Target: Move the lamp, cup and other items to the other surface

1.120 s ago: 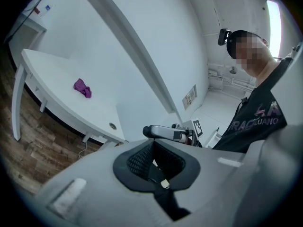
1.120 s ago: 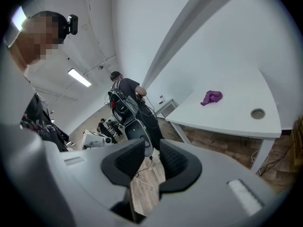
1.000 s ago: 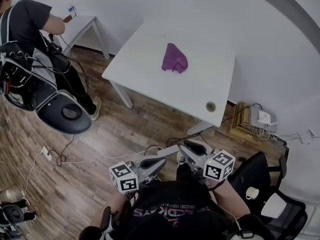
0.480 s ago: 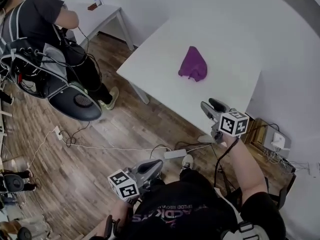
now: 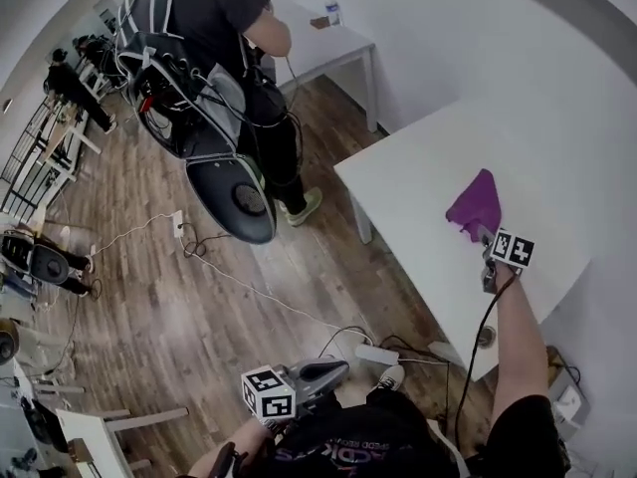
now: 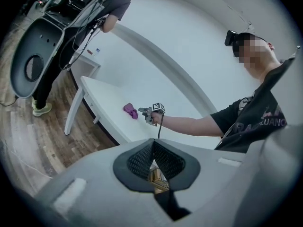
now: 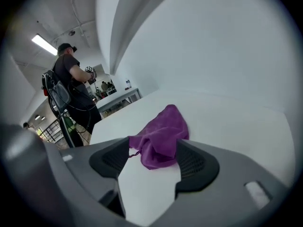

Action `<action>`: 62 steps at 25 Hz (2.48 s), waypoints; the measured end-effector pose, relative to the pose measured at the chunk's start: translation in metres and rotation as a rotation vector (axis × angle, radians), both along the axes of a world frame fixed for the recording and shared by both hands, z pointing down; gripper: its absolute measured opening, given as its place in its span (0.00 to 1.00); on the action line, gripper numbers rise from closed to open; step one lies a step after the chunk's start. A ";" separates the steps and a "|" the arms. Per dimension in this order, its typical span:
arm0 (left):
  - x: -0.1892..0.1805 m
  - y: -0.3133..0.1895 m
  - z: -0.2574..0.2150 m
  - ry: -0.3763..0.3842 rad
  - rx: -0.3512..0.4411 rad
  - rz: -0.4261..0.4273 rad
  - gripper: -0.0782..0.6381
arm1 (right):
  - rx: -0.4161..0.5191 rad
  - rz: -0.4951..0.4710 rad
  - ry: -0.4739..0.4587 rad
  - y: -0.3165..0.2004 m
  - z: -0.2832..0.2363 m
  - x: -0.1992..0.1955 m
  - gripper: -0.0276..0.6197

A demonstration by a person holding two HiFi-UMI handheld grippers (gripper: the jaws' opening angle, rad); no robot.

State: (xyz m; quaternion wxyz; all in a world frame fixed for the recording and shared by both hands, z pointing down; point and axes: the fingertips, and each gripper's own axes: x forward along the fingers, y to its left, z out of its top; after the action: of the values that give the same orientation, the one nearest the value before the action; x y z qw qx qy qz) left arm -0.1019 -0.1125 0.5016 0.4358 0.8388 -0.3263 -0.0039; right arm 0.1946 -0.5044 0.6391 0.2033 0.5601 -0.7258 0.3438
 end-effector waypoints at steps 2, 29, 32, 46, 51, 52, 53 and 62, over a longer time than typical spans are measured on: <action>-0.006 0.002 0.003 -0.011 -0.008 -0.040 0.11 | -0.008 0.000 0.053 -0.015 0.010 0.001 0.53; -0.047 0.024 0.009 -0.049 -0.050 -0.180 0.11 | 0.030 -0.077 0.181 -0.030 0.020 -0.030 0.16; -0.038 0.016 0.006 -0.045 -0.051 -0.127 0.11 | 0.069 -0.073 0.136 -0.017 0.004 -0.030 0.16; -0.023 -0.027 0.005 0.018 0.020 0.140 0.11 | 0.294 0.019 -0.066 0.067 -0.086 -0.035 0.15; -0.035 -0.040 -0.010 0.046 0.073 0.199 0.11 | 0.394 0.057 -0.122 0.123 -0.134 -0.056 0.15; -0.036 -0.042 -0.012 0.051 0.083 0.219 0.11 | 0.411 0.061 -0.133 0.134 -0.143 -0.061 0.15; -0.036 -0.043 -0.014 0.057 0.092 0.240 0.11 | 0.426 0.064 -0.147 0.145 -0.152 -0.066 0.15; -0.039 -0.040 -0.026 0.105 0.140 0.395 0.11 | 0.525 0.078 -0.188 0.237 -0.220 -0.110 0.15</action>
State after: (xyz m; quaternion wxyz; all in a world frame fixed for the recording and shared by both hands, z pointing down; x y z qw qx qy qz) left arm -0.1410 -0.1523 0.4757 0.3851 0.9134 -0.1312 0.0153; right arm 0.0851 -0.2676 0.4189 -0.0306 0.5867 -0.7836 0.2021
